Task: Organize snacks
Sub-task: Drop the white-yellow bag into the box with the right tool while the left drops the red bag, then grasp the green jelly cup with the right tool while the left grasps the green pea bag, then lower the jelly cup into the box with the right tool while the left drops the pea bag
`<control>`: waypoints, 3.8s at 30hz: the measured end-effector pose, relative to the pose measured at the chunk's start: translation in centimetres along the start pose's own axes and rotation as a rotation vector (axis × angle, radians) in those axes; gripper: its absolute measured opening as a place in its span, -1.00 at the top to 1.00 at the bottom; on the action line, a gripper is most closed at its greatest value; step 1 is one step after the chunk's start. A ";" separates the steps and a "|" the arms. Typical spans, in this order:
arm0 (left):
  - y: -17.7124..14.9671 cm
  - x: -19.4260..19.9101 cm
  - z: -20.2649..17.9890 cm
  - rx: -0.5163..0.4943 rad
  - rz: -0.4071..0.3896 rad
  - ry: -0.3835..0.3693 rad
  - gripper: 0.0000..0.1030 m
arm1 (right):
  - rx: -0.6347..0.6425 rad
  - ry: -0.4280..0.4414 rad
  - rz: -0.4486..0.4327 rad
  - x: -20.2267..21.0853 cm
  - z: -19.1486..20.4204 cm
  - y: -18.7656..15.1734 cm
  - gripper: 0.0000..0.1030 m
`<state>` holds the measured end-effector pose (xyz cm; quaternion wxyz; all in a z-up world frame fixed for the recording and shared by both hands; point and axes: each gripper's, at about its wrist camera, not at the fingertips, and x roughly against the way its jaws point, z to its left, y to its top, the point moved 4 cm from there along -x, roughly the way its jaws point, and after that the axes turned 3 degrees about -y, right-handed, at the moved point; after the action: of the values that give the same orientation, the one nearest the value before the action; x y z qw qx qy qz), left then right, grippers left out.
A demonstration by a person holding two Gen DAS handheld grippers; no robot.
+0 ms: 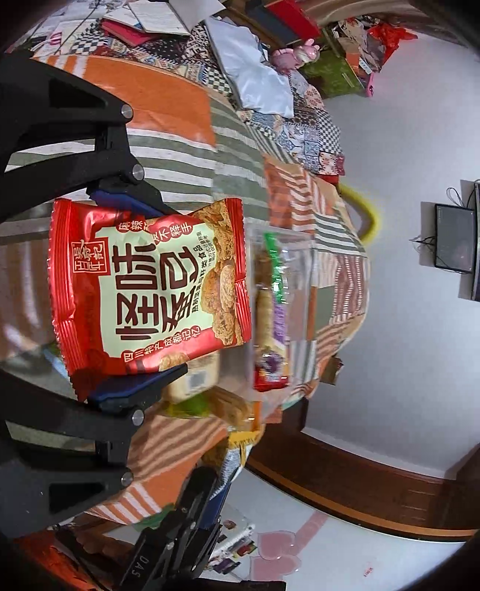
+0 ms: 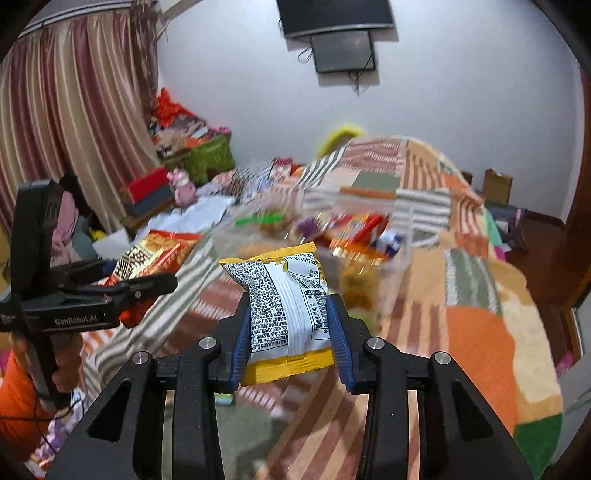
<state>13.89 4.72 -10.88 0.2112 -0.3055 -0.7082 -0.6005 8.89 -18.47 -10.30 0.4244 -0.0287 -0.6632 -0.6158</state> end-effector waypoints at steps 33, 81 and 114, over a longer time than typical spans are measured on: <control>8.3 -15.6 2.4 -0.021 0.081 0.067 -0.36 | -0.020 -0.113 0.097 -11.1 -6.9 5.5 0.30; -6.5 -7.0 -4.8 -0.120 0.246 0.040 -0.80 | -0.057 -0.076 0.140 -1.9 -5.1 -4.5 -0.37; -4.6 -5.4 -0.1 0.023 0.150 0.007 0.14 | -0.067 -0.009 0.243 -6.7 -4.6 -4.8 -0.06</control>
<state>14.67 3.19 -17.78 0.2616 -0.3532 -0.6894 -0.5758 12.88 -20.24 -18.64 0.4918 -0.1260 -0.6359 -0.5813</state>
